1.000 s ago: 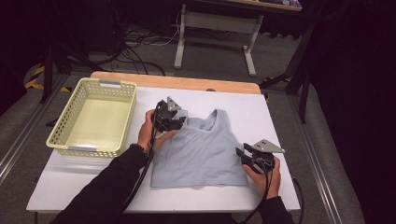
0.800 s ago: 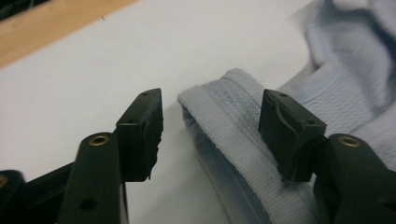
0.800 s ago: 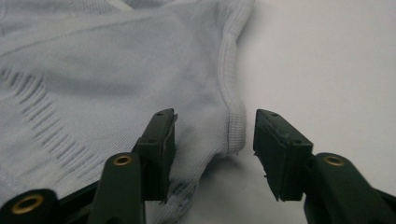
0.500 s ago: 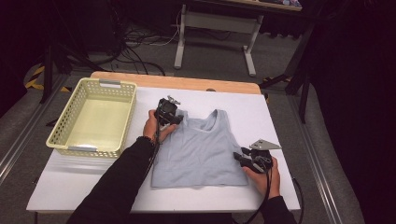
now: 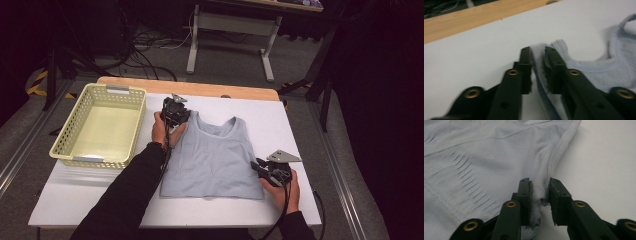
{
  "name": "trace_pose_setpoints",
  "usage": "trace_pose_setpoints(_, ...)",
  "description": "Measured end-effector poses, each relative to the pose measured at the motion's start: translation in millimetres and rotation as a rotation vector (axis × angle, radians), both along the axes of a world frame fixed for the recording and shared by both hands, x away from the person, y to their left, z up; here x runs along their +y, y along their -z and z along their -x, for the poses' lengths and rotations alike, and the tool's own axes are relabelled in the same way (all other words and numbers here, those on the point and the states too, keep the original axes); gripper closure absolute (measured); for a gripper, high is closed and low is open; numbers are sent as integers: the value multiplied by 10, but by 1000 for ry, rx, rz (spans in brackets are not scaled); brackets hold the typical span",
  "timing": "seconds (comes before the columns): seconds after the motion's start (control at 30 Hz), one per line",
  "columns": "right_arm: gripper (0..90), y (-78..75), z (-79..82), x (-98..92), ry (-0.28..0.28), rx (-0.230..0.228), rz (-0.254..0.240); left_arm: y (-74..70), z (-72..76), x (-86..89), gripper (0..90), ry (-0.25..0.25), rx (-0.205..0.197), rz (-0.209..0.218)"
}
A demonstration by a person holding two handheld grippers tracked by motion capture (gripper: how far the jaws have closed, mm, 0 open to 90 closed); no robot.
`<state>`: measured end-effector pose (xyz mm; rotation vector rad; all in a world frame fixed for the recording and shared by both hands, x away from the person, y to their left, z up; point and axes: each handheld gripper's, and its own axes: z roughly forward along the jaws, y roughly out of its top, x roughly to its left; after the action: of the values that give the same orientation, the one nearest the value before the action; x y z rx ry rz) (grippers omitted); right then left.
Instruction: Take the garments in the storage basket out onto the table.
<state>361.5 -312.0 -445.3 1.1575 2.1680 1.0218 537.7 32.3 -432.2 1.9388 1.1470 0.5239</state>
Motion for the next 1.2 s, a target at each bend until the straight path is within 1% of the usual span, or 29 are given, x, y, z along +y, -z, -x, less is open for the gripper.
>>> trace_pose_setpoints(0.07,644,-8,7,-5,17,-12,-3,-35,24,15,634,-10,8,7)
trace_pose_setpoints(0.1,612,-15,11,-10,25,-16,-7,-56,40,22,597,-15,1,0)
trace_pose_setpoints(0.13,596,-22,15,-14,30,-21,-9,-82,65,26,574,-16,-6,2)
trace_pose_setpoints(0.17,588,-34,23,-23,34,-30,-12,-115,106,34,573,-8,-7,9)
trace_pose_setpoints(0.23,570,-72,48,-46,37,-55,-36,-166,192,17,578,0,-37,-24)
trace_pose_setpoints(0.27,568,-91,56,-53,40,-67,-38,-188,246,12,591,25,-50,-29)
trace_pose_setpoints(0.33,579,-143,85,-71,49,-96,-53,-205,375,-13,640,63,-60,-25)
trace_pose_setpoints(0.4,647,-178,112,-83,51,-109,-74,-208,505,-42,661,109,-69,-42)
trace_pose_setpoints(0.43,682,-188,122,-78,47,-113,-73,-211,574,-53,668,133,-73,-42)
trace_pose_setpoints(0.5,726,-197,132,-55,36,-118,-49,-221,759,-77,694,173,-94,-49)
trace_pose_setpoints(0.53,769,-200,136,-46,34,-120,-46,-225,847,-77,693,192,-100,-49)
trace_pose_setpoints(0.57,784,-203,139,-40,30,-124,-42,-225,919,-82,693,214,-112,-57)
trace_pose_setpoints(0.6,797,-205,140,-36,29,-126,-33,-222,1053,-91,692,247,-136,-86)
trace_pose_setpoints(0.63,833,-209,146,-35,30,-131,-21,-215,1135,-87,692,270,-147,-95)
trace_pose_setpoints(0.7,875,-215,153,-44,26,-133,-23,-192,1333,-60,698,330,-168,-113)
trace_pose_setpoints(0.73,894,-217,155,-47,22,-131,-25,-163,1480,-29,704,361,-177,-135)
trace_pose_setpoints(0.8,896,-223,162,-37,13,-134,-16,-100,1704,47,708,425,-170,-148)
trace_pose_setpoints(0.83,896,-221,162,-28,8,-132,-13,-68,1789,82,708,446,-163,-147)
trace_pose_setpoints(0.87,896,-216,161,-20,5,-132,-7,-11,1917,139,706,485,-159,-169)
trace_pose_setpoints(0.9,896,-202,157,-7,2,-129,-1,49,2038,191,701,505,-153,-200)
trace_pose_setpoints(0.93,895,-176,147,3,0,-118,3,93,2116,240,689,524,-141,-194)
trace_pose_setpoints(0.97,895,-149,138,11,-4,-106,5,123,2167,277,686,542,-125,-185)
trace_pose_setpoints(1.0,895,-125,131,19,-7,-96,6,152,2206,307,687,557,-115,-186)
trace_pose_setpoints(1.03,895,-100,125,29,-8,-85,14,189,2255,340,687,559,-101,-199)
trace_pose_setpoints(1.07,895,-65,116,40,-6,-75,31,236,2289,371,687,575,-96,-215)
trace_pose_setpoints(1.1,895,-24,100,50,-4,-60,49,262,2301,394,689,579,-88,-222)
trace_pose_setpoints(1.13,894,-2,87,55,-5,-50,57,310,2307,426,694,575,-68,-222)
trace_pose_setpoints(1.17,894,32,64,64,1,-34,75,347,2299,456,694,573,-61,-215)
trace_pose_setpoints(1.2,894,56,44,66,4,-19,86,373,2289,489,698,569,-55,-169)
